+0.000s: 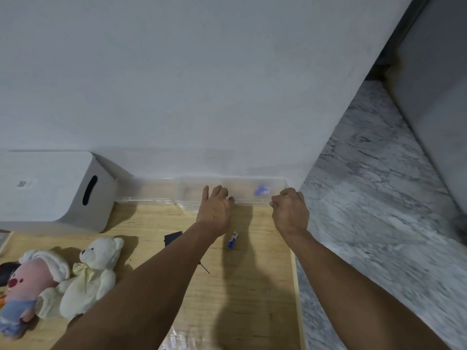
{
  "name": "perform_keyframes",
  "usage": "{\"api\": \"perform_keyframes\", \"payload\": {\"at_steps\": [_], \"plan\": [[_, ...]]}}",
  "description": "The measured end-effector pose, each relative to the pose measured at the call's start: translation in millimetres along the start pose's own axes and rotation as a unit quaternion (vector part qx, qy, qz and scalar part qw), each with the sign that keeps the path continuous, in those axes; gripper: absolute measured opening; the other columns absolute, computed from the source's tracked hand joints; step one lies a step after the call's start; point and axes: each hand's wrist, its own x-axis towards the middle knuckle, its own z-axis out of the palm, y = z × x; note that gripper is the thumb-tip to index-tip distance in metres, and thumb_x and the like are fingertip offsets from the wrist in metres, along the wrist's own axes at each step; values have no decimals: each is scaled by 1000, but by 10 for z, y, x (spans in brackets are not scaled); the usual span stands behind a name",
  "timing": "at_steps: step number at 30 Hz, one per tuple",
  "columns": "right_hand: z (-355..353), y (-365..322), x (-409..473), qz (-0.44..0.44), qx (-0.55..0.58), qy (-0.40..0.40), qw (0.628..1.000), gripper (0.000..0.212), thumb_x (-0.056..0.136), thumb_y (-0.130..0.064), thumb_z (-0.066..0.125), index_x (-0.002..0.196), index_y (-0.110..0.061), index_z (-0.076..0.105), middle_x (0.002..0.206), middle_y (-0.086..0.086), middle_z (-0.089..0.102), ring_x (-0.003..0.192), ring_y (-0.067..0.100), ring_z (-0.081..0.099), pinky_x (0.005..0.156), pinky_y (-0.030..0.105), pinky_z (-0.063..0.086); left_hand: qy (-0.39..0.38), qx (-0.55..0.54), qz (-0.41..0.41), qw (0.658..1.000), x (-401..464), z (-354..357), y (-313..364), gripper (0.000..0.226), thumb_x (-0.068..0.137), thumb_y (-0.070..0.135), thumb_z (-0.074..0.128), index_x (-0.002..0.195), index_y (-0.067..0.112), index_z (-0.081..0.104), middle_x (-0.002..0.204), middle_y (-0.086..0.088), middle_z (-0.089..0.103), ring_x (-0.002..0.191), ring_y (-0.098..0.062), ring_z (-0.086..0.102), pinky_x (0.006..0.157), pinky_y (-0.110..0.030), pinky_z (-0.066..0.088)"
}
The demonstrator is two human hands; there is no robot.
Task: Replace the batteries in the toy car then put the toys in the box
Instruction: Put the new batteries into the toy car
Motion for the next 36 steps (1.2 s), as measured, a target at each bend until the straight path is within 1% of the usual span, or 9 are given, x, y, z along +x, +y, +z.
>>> {"api": "perform_keyframes", "payload": {"at_steps": [4, 8, 13, 16, 20, 23, 25, 31, 36], "plan": [[37, 42, -22, -63, -67, 27, 995, 12, 77, -1, 70, 82, -10, 76, 96, 6, 64, 95, 27, 56, 51, 27, 38, -6, -9, 9, 1000, 53, -1, -2, 46, 87, 9, 48, 132, 15, 52, 138, -7, 37, 137, -24, 26, 120, -50, 4], [60, 75, -45, -111, -123, 55, 985, 22, 53, 3, 82, 66, -11, 72, 75, 5, 64, 76, 28, 61, 43, 20, 28, -9, -9, 14, 1000, 53, -1, 9, 46, 88, 9, 46, 134, 12, 49, 141, -9, 33, 138, -24, 26, 120, -50, 5], [87, 64, -77, -111, -123, 70, 984, 21, 54, 5, 82, 67, -8, 71, 76, 8, 65, 74, 30, 61, 45, 21, 31, -38, -30, 22, 999, -64, -4, -35, 63, 88, 8, 47, 149, 12, 28, 153, -9, 21, 148, -25, 5, 119, -54, -1], [91, 3, -93, -95, -115, 73, 986, 16, 60, 5, 80, 71, -5, 73, 80, 11, 66, 76, 33, 61, 52, 30, 44, -22, -66, 22, 997, -206, 7, -83, 70, 89, 7, 44, 153, 14, 17, 160, -6, 13, 150, -23, -5, 119, -54, -5], [130, -205, -227, -108, -75, 65, 989, 29, 59, 3, 79, 86, -7, 74, 90, 12, 66, 80, 34, 61, 64, 37, 49, 72, -119, 3, 990, -428, 138, -186, 62, 86, 3, 46, 147, 12, 36, 156, -9, 29, 148, -27, 15, 120, -50, 5], [165, -480, -364, -115, 35, 4, 993, 25, 74, -2, 73, 98, -9, 74, 100, 11, 65, 94, 34, 61, 76, 38, 50, 138, -189, -36, 972, -611, 272, -359, 43, 73, -2, 60, 115, 5, 67, 122, -18, 61, 118, -40, 55, 104, -50, 40], [200, -657, -455, -110, 60, -73, 989, 23, 86, -11, 64, 108, -14, 71, 112, 6, 62, 106, 27, 58, 87, 35, 47, 149, -226, -82, 959, -765, 337, -482, 32, 72, 1, 64, 103, 2, 72, 105, -18, 67, 98, -40, 62, 87, -46, 51], [410, -975, -740, -141, 59, -198, 968, 21, 89, -19, 62, 108, -20, 71, 113, 2, 65, 106, 24, 60, 88, 31, 48, 52, -253, -229, 939, -1289, 397, -723, 40, 84, 20, 62, 123, 9, 61, 122, -10, 58, 112, -28, 52, 89, -37, 46], [509, -1130, -942, -151, 38, -230, 961, 15, 87, -20, 64, 98, -22, 74, 103, 0, 72, 102, 22, 64, 86, 30, 52, -32, -267, -305, 914, -1640, 462, -731, 74, 78, 57, 69, 133, 12, 48, 131, -7, 48, 120, -26, 49, 95, -35, 44]]}}
